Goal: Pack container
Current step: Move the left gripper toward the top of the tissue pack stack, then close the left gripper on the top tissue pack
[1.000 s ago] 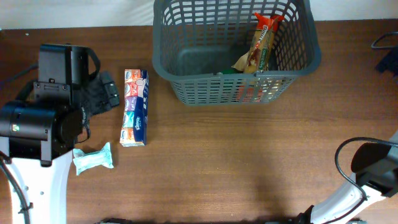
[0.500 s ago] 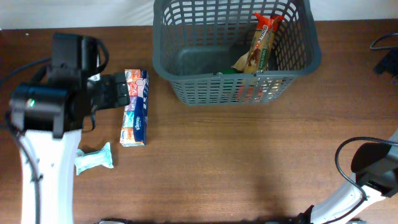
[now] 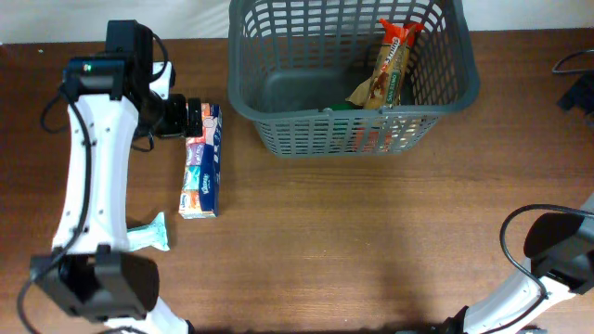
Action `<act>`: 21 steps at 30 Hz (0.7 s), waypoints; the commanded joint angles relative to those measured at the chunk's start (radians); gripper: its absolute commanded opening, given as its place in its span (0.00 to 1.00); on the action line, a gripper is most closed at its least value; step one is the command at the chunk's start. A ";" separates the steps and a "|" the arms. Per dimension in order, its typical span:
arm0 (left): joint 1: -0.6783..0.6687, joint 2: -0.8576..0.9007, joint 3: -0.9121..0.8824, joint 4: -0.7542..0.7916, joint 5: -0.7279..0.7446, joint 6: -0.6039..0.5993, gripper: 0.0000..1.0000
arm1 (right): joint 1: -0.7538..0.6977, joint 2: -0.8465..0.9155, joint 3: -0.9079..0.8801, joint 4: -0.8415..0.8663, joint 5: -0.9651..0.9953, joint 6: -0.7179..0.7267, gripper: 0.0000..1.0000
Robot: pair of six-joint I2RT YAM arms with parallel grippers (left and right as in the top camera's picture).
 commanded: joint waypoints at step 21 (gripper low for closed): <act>-0.014 0.299 -0.098 0.082 0.108 0.043 0.99 | -0.006 -0.006 -0.005 0.003 -0.002 0.012 0.99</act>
